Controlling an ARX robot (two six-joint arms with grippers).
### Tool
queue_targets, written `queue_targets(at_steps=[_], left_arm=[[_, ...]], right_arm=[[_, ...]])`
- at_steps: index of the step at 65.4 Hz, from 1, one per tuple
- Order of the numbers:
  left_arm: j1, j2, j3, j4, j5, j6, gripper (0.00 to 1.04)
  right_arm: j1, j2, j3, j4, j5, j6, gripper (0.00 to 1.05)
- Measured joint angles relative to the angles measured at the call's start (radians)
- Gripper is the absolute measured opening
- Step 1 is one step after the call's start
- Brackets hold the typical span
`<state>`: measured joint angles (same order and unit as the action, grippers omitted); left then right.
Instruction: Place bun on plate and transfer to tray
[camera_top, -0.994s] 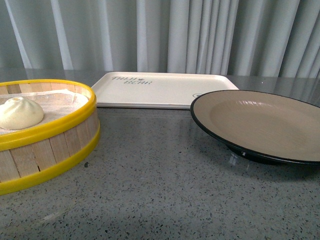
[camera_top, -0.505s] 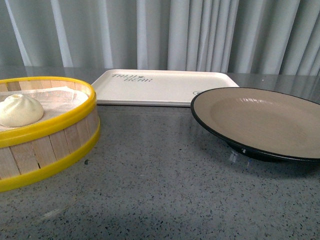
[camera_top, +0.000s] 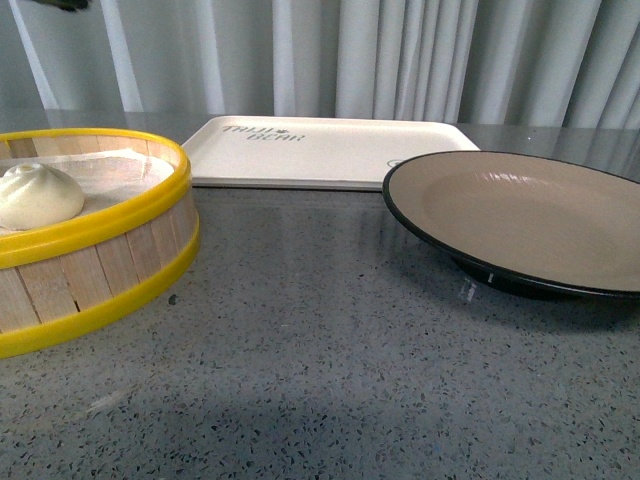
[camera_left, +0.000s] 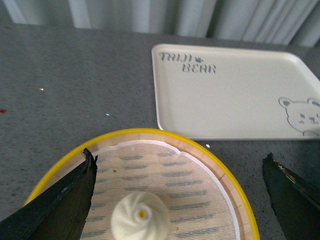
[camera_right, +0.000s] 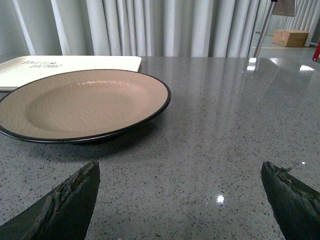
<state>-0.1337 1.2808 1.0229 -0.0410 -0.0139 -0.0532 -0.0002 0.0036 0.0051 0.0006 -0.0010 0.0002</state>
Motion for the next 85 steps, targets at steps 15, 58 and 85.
queue_targets(at_steps=[15, 58, 85], left_arm=[[-0.042, 0.087, -0.014, -0.018, -0.051, 0.064, 0.98], [-0.004, 0.111, -0.1, 0.017, -0.074, 0.129, 0.98], [-0.006, 0.148, -0.116, 0.055, -0.1, 0.131, 0.98]], right_arm=[[0.0, 0.0, 0.0, 0.0, 0.0, 0.0, 0.96], [0.0, 0.0, 0.0, 0.0, 0.0, 0.0, 0.96], [0.0, 0.0, 0.0, 0.0, 0.0, 0.0, 0.96]])
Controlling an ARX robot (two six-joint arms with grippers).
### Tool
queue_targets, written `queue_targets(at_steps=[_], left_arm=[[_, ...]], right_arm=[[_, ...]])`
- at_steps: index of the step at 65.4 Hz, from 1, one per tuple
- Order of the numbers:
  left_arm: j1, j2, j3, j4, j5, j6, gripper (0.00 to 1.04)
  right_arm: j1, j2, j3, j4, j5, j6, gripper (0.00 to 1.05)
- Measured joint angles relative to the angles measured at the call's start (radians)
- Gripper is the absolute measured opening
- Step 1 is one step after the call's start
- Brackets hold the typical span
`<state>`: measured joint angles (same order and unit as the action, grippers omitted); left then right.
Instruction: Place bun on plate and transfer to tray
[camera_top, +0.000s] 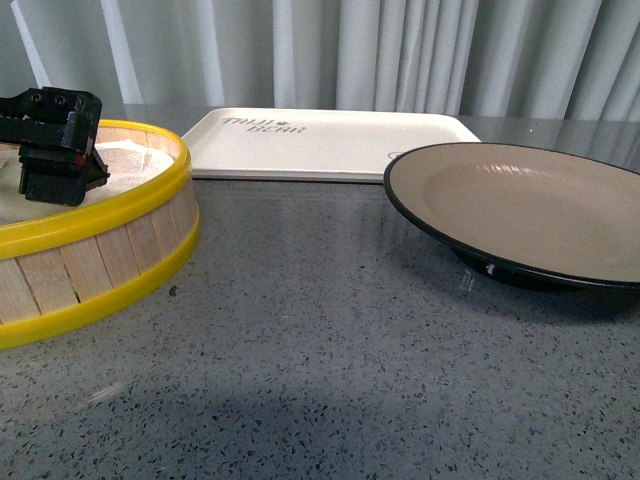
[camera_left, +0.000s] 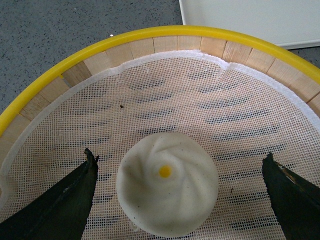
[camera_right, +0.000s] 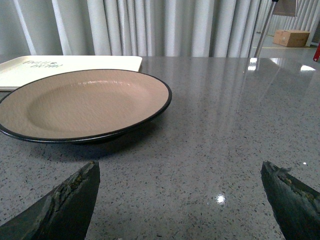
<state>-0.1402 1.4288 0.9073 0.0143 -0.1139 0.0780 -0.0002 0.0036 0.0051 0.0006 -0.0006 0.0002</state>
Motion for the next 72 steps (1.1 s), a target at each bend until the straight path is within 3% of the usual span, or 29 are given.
queue_targets(at_steps=[8, 31, 48, 72], left_arm=[[0.0, 0.005, -0.002, 0.006, 0.0, 0.002, 0.97], [-0.002, 0.016, -0.002, 0.006, -0.008, 0.005, 0.39], [-0.002, 0.014, 0.006, -0.003, -0.005, 0.004, 0.05], [-0.006, -0.018, 0.069, -0.045, 0.008, 0.005, 0.04]], right_arm=[[0.0, 0.0, 0.0, 0.0, 0.0, 0.0, 0.96], [0.0, 0.0, 0.0, 0.0, 0.0, 0.0, 0.96], [0.0, 0.0, 0.0, 0.0, 0.0, 0.0, 0.96], [0.0, 0.0, 0.0, 0.0, 0.0, 0.0, 0.96]])
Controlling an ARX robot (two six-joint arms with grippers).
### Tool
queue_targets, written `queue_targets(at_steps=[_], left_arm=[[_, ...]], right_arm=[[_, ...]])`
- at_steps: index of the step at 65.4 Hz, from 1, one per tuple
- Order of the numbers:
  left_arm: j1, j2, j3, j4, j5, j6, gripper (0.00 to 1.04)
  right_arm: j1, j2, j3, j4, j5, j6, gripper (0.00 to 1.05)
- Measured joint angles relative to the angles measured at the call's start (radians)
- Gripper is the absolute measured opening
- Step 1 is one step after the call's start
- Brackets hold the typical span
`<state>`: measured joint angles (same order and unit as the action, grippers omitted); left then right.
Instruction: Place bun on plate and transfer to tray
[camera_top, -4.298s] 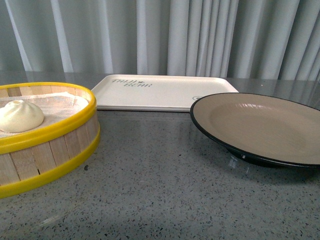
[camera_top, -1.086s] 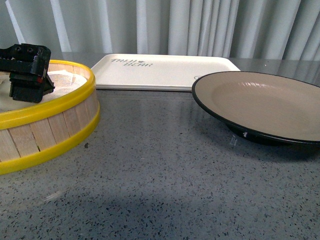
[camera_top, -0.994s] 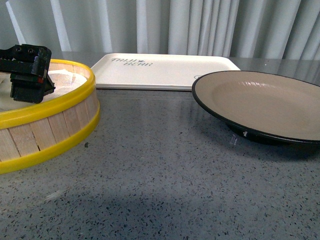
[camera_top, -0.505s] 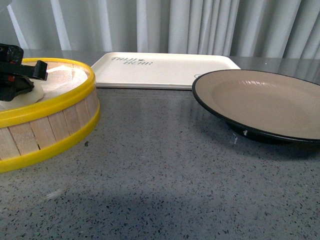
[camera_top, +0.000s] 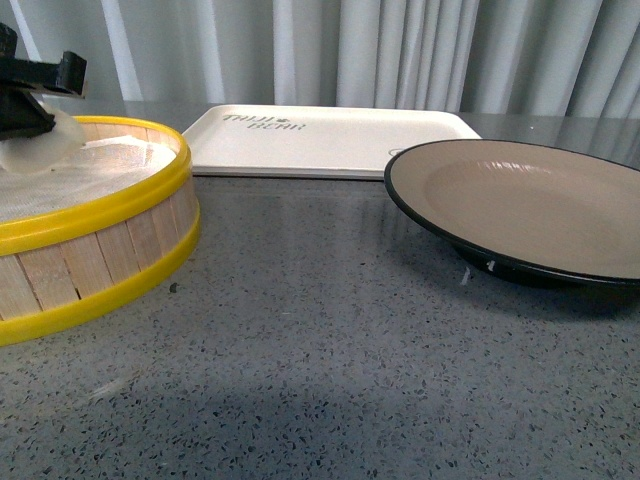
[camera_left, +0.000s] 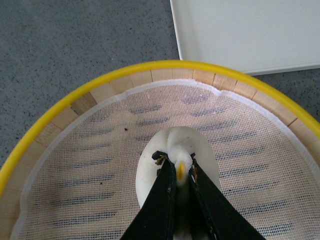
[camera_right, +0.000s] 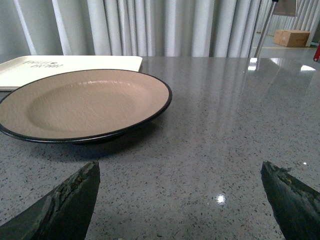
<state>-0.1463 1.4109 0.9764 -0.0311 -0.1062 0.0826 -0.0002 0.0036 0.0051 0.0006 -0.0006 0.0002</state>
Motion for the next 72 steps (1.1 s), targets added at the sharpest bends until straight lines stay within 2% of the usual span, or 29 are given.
queue_targets(at_steps=[10, 22, 33, 52, 61, 72], left_arm=[[-0.021, -0.007, 0.05, -0.024, -0.008, 0.0, 0.04], [-0.095, -0.003, 0.143, -0.056, -0.03, 0.0, 0.04], [-0.216, 0.033, 0.263, -0.072, -0.05, 0.0, 0.04], [-0.534, 0.202, 0.404, -0.066, -0.073, 0.026, 0.04], [-0.624, 0.297, 0.439, -0.043, -0.078, 0.039, 0.04], [-0.673, 0.412, 0.505, -0.034, -0.077, 0.04, 0.04]], right_arm=[[0.0, 0.0, 0.0, 0.0, 0.0, 0.0, 0.96], [0.0, 0.0, 0.0, 0.0, 0.0, 0.0, 0.96], [0.0, 0.0, 0.0, 0.0, 0.0, 0.0, 0.96], [0.0, 0.0, 0.0, 0.0, 0.0, 0.0, 0.96], [0.0, 0.0, 0.0, 0.0, 0.0, 0.0, 0.96], [0.0, 0.0, 0.0, 0.0, 0.0, 0.0, 0.96]])
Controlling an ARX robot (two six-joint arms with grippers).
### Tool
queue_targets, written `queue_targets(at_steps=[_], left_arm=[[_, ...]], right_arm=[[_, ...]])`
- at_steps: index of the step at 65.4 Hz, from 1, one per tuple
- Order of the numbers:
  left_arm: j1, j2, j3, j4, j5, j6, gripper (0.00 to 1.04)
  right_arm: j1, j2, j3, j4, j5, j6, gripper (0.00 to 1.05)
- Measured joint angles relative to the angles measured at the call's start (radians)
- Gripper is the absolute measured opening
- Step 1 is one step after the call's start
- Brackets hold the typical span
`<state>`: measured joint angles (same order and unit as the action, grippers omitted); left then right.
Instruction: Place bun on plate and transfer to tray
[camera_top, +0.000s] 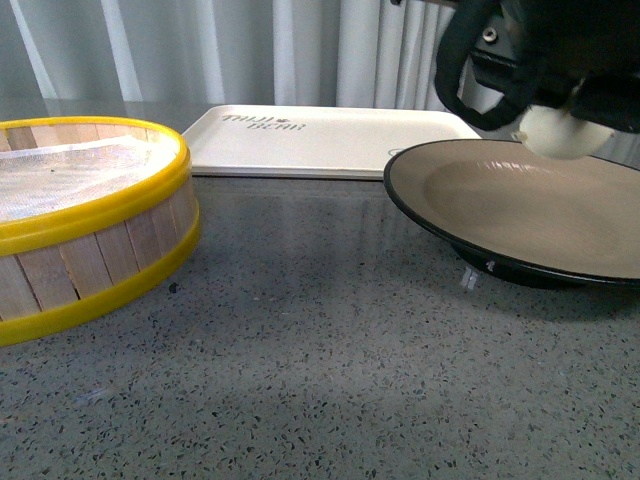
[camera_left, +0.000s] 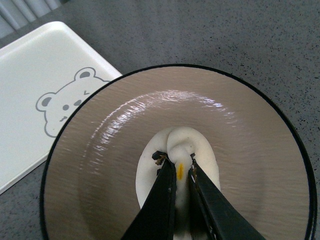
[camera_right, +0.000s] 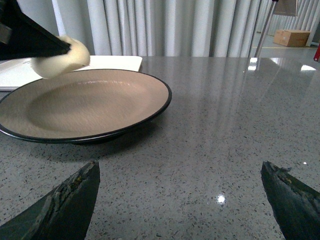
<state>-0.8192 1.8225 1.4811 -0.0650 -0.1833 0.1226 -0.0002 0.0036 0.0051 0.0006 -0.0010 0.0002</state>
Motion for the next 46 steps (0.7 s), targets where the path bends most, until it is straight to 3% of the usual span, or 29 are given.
queue_targets(at_steps=[21, 46], left_arm=[[0.002, 0.151, 0.175, -0.056, -0.01, 0.005, 0.04], [0.018, 0.196, 0.19, -0.071, -0.023, 0.019, 0.04]], right_arm=[[0.0, 0.0, 0.0, 0.0, 0.0, 0.0, 0.96], [0.0, 0.0, 0.0, 0.0, 0.0, 0.0, 0.96]])
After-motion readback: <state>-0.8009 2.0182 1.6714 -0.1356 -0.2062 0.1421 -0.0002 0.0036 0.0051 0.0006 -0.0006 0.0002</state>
